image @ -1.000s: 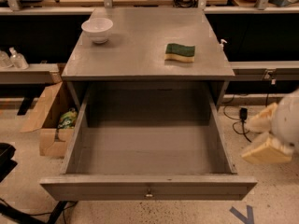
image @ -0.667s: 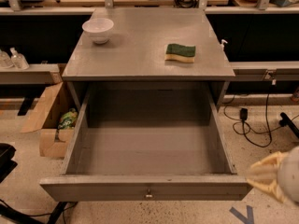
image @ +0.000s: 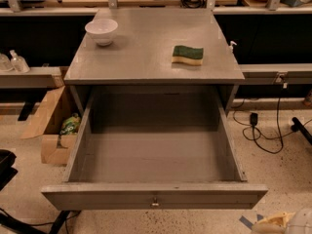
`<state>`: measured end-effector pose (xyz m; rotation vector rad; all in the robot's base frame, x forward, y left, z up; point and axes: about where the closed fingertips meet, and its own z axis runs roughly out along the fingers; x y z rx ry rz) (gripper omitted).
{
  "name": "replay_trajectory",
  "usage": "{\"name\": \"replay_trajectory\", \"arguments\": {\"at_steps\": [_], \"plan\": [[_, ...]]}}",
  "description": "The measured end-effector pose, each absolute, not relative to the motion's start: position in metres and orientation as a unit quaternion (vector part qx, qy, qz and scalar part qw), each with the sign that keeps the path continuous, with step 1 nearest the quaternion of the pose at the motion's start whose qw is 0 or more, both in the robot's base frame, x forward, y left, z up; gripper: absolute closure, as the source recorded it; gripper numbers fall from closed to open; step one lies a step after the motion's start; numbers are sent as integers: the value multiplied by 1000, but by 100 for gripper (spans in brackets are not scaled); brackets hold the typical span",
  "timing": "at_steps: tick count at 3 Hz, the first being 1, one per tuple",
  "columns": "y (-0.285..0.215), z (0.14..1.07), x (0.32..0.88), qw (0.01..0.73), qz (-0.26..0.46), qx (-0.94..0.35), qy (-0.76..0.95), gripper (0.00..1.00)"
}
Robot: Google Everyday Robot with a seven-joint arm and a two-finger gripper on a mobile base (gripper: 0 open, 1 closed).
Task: Close top drawer
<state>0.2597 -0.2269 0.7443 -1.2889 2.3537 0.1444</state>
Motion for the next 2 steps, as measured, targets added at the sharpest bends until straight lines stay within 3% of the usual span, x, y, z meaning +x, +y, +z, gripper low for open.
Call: {"name": "replay_trajectory", "arguments": {"at_steps": [2], "plan": [[-207, 706, 262, 232, 85, -477, 843, 100]]}}
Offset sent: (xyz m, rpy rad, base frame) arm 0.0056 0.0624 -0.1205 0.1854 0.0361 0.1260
